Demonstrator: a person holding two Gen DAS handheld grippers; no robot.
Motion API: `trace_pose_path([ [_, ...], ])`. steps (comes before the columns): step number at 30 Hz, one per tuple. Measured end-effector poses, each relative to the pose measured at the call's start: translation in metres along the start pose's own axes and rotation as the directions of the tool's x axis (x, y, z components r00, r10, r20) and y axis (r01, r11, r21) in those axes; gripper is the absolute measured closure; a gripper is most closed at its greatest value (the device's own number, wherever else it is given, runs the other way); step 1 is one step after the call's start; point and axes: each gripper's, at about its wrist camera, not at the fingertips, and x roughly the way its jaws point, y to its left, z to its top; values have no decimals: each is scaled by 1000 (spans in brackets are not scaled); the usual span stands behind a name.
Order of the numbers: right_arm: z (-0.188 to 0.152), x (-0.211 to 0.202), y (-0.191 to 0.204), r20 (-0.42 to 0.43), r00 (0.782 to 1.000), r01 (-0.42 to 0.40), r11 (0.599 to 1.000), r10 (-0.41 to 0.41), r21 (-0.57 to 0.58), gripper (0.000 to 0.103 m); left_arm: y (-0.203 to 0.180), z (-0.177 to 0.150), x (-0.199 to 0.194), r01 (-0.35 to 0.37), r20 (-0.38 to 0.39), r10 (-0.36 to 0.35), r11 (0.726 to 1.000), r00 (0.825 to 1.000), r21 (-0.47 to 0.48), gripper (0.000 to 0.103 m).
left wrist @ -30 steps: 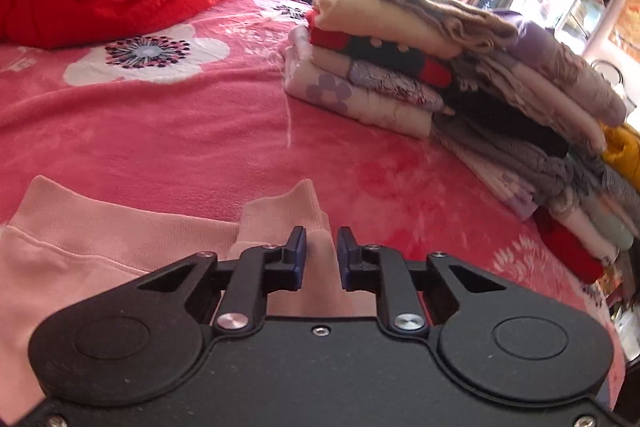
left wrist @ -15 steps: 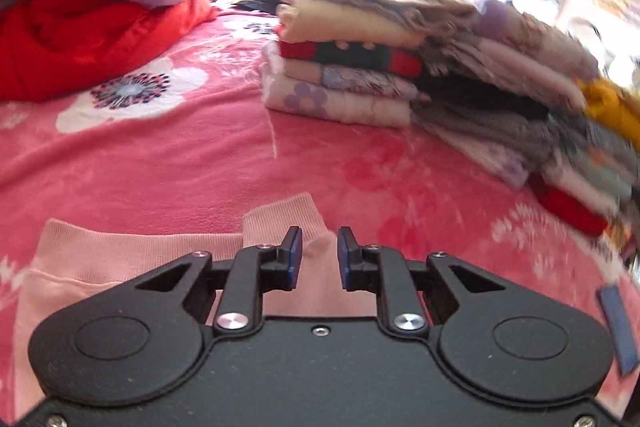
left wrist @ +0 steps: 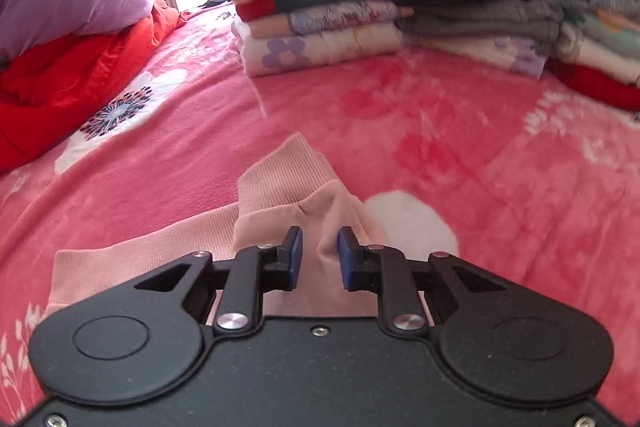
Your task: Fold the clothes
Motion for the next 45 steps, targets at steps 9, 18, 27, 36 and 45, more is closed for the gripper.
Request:
trace_pose_path([
  [9,-11,5,38,26,994,105,953,-102,-283,70,-24,-1,17,-9,-30,12,995,999,95,86],
  [18,-12,1,37,42,994,110,954,-102,-278,70,0,29,22,31,44,-29,998,999,-57,86],
  [27,-16,11,41,12,994,107,938,-109,-330,68,-23,38,55,-32,-63,38,995,997,92,88],
  [36,-15,6,44,31,993,117,932,-113,-342,66,-28,-12,-63,64,36,-68,994,997,87,88],
  [45,-27,1,51,47,989,145,894,-138,-424,58,-76,-95,-77,76,-95,-45,933,994,353,87],
])
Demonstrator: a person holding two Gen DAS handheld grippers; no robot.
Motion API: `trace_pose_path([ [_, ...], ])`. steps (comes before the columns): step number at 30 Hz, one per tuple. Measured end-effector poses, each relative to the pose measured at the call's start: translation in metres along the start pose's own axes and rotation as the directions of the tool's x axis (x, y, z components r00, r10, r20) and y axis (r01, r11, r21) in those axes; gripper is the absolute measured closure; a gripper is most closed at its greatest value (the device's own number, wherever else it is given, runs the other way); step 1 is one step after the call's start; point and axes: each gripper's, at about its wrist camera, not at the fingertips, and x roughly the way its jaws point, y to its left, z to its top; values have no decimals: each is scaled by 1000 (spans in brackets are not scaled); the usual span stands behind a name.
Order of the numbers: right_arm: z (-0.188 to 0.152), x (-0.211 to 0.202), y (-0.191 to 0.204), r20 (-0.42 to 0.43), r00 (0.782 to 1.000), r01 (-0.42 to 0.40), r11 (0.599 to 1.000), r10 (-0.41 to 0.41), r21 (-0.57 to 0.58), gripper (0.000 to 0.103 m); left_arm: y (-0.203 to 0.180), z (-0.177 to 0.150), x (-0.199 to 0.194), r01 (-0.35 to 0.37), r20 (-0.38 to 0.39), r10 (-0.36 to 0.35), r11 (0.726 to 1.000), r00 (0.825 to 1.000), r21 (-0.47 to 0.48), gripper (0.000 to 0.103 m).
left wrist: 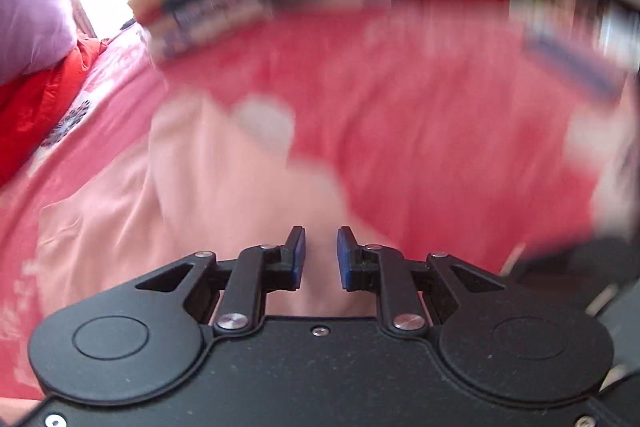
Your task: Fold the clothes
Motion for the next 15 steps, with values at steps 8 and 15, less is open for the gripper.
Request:
trace_pose_path([
  [8,-4,-6,23,29,996,93,979,-89,-182,58,18,2,-31,41,114,-27,992,993,-119,87],
  [15,-11,2,39,54,989,149,924,-139,-352,58,29,9,-14,120,84,-107,979,991,-166,87],
])
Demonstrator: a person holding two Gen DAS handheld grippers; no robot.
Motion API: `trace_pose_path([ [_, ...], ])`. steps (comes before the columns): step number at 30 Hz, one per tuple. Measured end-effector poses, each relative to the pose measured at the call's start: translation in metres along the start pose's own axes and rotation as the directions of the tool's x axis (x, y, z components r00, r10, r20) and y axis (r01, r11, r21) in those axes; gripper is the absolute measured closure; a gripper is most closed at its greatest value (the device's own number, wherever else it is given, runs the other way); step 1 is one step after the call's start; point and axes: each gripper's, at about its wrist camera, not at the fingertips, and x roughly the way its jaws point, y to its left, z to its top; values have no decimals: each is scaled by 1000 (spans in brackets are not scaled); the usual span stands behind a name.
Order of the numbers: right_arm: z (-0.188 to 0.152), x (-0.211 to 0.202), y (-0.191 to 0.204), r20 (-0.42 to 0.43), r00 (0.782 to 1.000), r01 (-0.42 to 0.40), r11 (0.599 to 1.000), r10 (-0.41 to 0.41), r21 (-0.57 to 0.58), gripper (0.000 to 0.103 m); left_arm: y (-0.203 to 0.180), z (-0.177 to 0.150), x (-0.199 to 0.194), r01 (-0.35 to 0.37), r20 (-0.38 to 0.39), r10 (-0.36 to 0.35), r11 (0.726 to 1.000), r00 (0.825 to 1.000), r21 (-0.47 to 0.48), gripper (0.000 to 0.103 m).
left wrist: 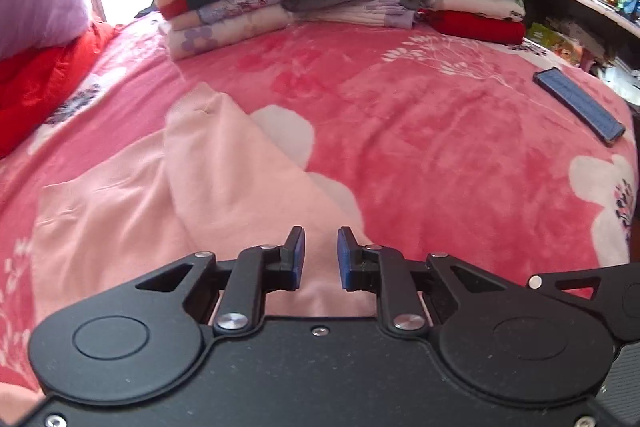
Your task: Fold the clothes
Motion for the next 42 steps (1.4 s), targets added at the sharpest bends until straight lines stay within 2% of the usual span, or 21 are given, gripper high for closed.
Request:
trace_pose_path([
  [6,3,-2,11,28,997,79,990,-76,-118,59,-7,-5,-20,17,21,-17,1000,1000,1,87],
  [9,2,2,13,20,999,45,985,-43,-165,58,-12,-11,-15,-4,-7,4,999,1000,34,87],
  [11,-1,13,14,-38,999,-6,981,-1,-192,59,-14,-13,-14,-17,-9,17,999,1000,37,87],
  [15,3,12,1,-48,998,-49,989,43,-141,58,-19,-10,-26,11,16,-12,999,1000,42,87],
  [18,2,9,5,-33,999,-39,986,34,-164,58,-31,-16,-23,21,-32,-19,997,999,68,87],
  [21,1,2,10,-29,999,-28,980,23,-195,58,-42,-31,-4,-8,-101,22,990,995,138,87],
  [27,1,-20,10,-70,997,-42,977,28,-208,57,-40,-35,-7,-5,-112,19,992,994,123,87],
  [29,2,-27,6,-75,996,-57,983,44,-175,57,-39,-34,-18,-6,-81,14,995,997,97,87],
  [33,3,-37,-1,-93,994,-66,984,51,-165,60,-43,-34,-34,48,-25,-46,997,999,66,87],
  [39,-3,-51,-12,-140,988,-74,991,58,-113,64,-52,-57,-11,37,-76,-30,996,997,86,88],
  [41,-5,-56,-16,-150,987,-70,993,56,-92,65,-47,-56,-12,46,-84,-42,998,996,48,87],
  [42,-6,-58,-20,-153,987,-69,995,57,-75,65,-48,-56,-14,46,-84,-41,997,996,59,87],
])
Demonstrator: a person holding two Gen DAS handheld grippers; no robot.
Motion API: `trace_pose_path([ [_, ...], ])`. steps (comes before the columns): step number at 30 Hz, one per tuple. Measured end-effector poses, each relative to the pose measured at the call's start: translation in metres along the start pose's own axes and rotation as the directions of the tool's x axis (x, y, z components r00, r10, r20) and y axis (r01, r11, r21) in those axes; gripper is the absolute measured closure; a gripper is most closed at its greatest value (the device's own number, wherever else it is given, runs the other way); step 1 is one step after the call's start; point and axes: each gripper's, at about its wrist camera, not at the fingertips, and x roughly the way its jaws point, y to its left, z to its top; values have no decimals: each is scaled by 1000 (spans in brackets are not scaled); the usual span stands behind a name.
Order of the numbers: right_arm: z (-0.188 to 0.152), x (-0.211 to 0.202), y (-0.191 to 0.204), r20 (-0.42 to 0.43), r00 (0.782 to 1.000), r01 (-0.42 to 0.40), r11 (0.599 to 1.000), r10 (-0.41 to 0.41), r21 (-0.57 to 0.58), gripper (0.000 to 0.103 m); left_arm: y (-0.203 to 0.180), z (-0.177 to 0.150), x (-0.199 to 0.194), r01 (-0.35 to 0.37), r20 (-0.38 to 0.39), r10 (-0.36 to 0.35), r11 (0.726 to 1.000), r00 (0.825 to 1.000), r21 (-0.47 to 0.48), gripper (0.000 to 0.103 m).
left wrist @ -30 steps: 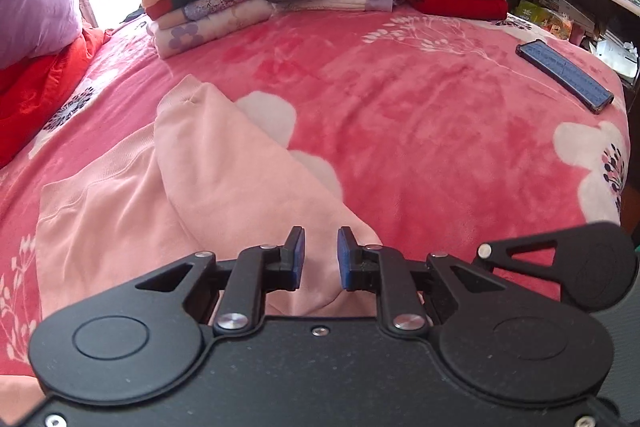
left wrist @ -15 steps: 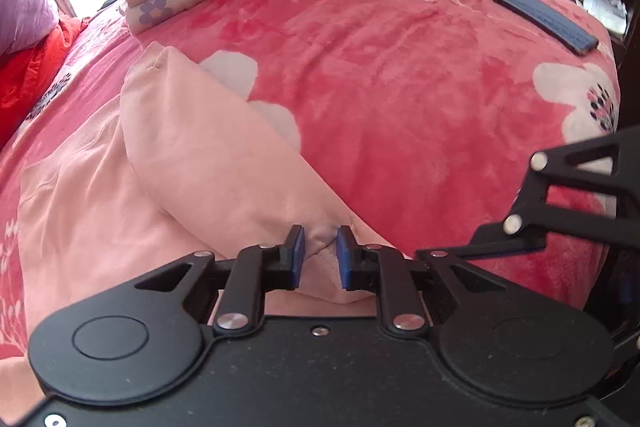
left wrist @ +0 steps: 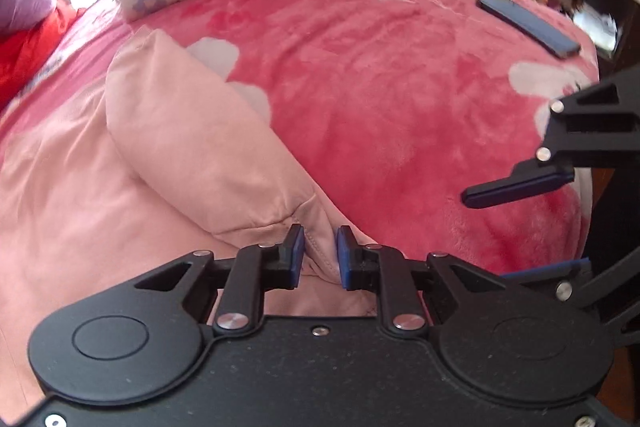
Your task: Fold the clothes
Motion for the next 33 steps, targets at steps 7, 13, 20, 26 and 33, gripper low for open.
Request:
trace_pose_path([
  [7,-4,-14,-42,45,999,-3,966,-9,259,70,21,-3,-45,80,112,-66,989,992,-123,82],
  [13,11,6,-44,135,991,-30,937,-18,347,89,58,-25,-89,47,192,8,958,981,-283,82],
  [20,36,53,-28,80,996,-51,939,26,339,93,85,-65,-112,-5,183,80,925,980,-379,82],
  [26,27,77,-29,-9,998,-46,900,55,433,94,129,-91,-131,-24,213,166,837,963,-546,75],
  [33,41,35,-20,122,991,0,904,-58,427,90,203,-141,-155,-84,142,345,564,928,-821,55],
])
